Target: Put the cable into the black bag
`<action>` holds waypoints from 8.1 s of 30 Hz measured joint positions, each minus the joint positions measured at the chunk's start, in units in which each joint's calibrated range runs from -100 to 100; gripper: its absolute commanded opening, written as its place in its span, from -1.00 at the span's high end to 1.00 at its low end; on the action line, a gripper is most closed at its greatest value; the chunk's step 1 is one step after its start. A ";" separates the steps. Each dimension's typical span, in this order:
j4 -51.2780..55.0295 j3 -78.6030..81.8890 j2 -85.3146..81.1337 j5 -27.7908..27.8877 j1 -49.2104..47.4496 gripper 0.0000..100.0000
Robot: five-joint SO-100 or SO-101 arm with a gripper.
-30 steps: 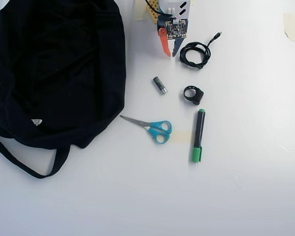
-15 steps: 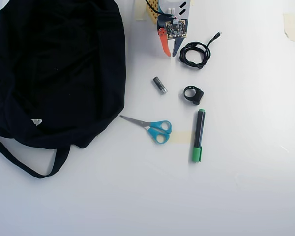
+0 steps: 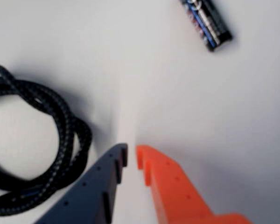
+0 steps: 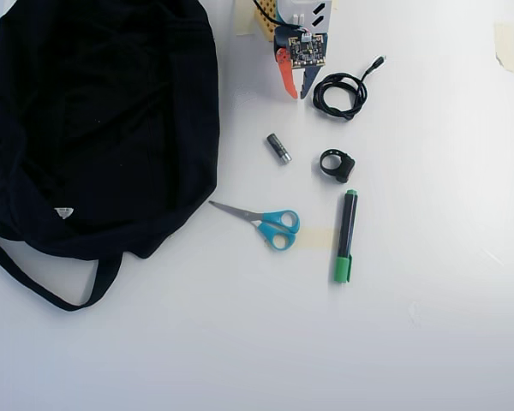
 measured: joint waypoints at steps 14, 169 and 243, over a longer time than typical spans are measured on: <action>-19.32 0.00 2.74 0.00 0.00 0.95; 27.57 -76.65 77.04 -12.21 -20.06 0.95; -6.44 -37.50 59.86 -16.65 -19.91 -0.09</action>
